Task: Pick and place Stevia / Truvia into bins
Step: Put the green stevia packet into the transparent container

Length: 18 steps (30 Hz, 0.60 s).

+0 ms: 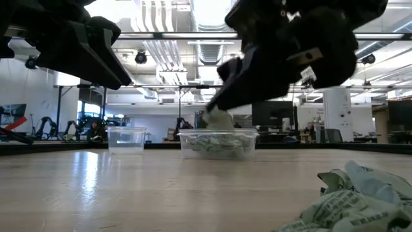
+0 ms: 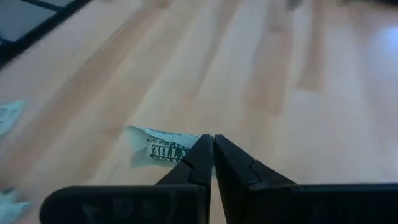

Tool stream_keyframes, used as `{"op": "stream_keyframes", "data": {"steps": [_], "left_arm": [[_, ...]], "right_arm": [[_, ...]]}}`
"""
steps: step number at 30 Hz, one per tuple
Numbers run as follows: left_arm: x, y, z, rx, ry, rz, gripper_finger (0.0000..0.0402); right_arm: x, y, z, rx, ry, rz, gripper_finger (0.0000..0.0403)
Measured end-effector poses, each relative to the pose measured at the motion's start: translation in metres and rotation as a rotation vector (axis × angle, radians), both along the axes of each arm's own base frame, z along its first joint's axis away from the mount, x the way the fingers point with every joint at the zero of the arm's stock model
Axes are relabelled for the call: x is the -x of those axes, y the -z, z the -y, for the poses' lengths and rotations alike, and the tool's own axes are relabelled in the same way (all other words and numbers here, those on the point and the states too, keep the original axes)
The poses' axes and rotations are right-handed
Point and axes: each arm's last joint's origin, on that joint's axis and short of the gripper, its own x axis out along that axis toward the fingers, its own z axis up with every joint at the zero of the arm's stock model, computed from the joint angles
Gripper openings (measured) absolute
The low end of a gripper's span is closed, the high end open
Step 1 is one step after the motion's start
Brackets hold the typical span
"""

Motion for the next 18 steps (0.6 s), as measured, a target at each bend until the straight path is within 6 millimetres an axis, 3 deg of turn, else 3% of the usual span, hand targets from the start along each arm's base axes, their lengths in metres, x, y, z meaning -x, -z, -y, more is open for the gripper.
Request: {"op": "stream_keyframes", "data": {"steps": [4, 10, 14, 18], "left_arm": [[0.0, 0.0, 0.0, 0.001, 0.0, 0.001, 0.0123], [0.0, 0.0, 0.0, 0.002, 0.0, 0.002, 0.0123], [0.0, 0.0, 0.0, 0.003, 0.0, 0.003, 0.0123], [0.0, 0.0, 0.0, 0.004, -0.001, 0.004, 0.0123]], "right_arm": [[0.006, -0.015, 0.008, 0.15, 0.123, 0.019, 0.0008], [0.016, -0.041, 0.026, 0.429, 0.49, 0.081, 0.0008], [0.017, -0.05, 0.041, 0.463, 0.593, 0.103, 0.0008], [0.014, -0.046, 0.057, 0.448, 0.658, 0.072, 0.0008]]}}
